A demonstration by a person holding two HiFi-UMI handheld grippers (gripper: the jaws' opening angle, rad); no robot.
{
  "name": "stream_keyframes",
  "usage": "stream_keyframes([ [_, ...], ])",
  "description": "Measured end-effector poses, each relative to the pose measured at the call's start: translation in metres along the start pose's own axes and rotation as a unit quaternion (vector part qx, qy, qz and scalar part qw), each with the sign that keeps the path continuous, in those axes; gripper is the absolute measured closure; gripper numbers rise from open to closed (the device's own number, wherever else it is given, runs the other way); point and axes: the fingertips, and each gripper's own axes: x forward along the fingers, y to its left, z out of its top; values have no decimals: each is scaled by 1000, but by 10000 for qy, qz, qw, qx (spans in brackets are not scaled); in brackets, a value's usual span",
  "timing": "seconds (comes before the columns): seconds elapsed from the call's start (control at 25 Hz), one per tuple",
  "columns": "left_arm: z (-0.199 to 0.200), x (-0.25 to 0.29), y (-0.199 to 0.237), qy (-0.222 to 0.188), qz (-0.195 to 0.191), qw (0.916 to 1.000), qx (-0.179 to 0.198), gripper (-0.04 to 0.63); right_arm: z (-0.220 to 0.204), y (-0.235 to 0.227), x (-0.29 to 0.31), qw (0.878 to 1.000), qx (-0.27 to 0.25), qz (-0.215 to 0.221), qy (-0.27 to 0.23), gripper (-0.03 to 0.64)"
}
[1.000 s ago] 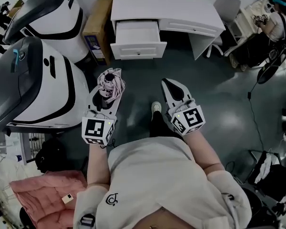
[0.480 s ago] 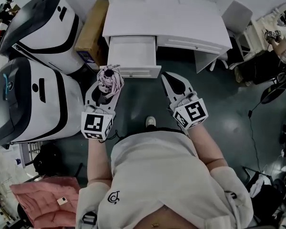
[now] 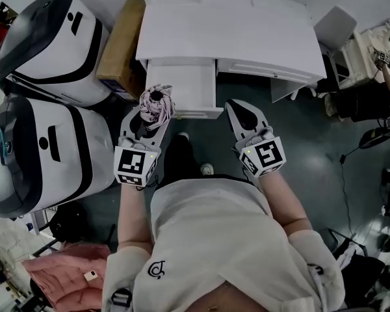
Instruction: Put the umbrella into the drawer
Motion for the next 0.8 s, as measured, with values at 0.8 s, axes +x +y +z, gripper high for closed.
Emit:
stream_keyframes([
  [0.8, -120, 218, 65, 1343, -2682, 9525, 529, 354, -77, -87, 132, 9805, 341, -1792, 726, 611],
])
